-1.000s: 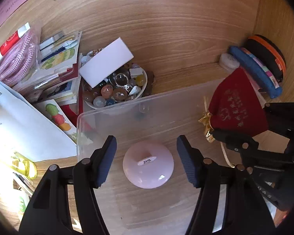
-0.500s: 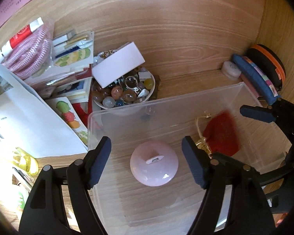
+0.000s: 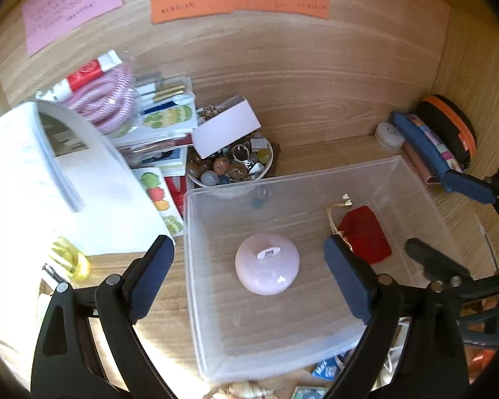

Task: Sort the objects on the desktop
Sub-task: 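Carry the jar and red pouch into the clear box and release both, then grasp the cream cylindrical container with the left gripper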

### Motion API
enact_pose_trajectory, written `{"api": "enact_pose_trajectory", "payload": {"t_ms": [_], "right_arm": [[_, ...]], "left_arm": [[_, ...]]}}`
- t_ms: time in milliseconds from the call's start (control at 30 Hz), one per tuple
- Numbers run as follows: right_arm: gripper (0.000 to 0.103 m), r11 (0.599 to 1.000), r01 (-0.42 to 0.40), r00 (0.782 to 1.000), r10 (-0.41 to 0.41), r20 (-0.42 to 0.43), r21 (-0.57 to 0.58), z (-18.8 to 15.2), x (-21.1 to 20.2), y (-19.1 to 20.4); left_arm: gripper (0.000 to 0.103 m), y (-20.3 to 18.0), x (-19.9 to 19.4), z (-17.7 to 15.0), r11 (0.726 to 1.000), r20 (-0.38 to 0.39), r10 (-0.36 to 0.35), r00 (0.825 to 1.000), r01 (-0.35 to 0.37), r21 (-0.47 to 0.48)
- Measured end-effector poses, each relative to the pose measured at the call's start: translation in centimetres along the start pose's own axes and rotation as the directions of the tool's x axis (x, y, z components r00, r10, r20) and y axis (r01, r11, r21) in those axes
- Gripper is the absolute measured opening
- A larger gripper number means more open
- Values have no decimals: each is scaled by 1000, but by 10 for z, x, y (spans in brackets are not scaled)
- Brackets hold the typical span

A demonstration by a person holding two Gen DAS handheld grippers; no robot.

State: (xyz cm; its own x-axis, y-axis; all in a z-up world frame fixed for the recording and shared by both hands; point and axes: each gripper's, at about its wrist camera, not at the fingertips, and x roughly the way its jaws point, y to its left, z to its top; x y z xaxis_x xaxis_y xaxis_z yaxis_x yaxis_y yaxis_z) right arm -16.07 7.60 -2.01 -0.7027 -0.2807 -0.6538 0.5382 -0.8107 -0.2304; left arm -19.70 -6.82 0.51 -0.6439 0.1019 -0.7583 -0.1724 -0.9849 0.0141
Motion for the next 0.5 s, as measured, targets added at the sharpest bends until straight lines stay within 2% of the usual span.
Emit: {"api": "enact_pose_trajectory", "payload": {"t_ms": [167, 333, 500], "right_arm": [[80, 1000, 31, 998, -31, 59, 5, -6, -38, 1], [81, 998, 57, 992, -55, 111, -9, -19, -73, 10], [82, 997, 78, 987, -75, 140, -15, -38, -98, 24]], "left_arm": [[95, -1, -30, -12, 1000, 32, 9, 999, -9, -8], [97, -7, -57, -31, 998, 72, 63, 995, -63, 2], [98, -12, -77, -54, 997, 99, 82, 992, -83, 6]]}}
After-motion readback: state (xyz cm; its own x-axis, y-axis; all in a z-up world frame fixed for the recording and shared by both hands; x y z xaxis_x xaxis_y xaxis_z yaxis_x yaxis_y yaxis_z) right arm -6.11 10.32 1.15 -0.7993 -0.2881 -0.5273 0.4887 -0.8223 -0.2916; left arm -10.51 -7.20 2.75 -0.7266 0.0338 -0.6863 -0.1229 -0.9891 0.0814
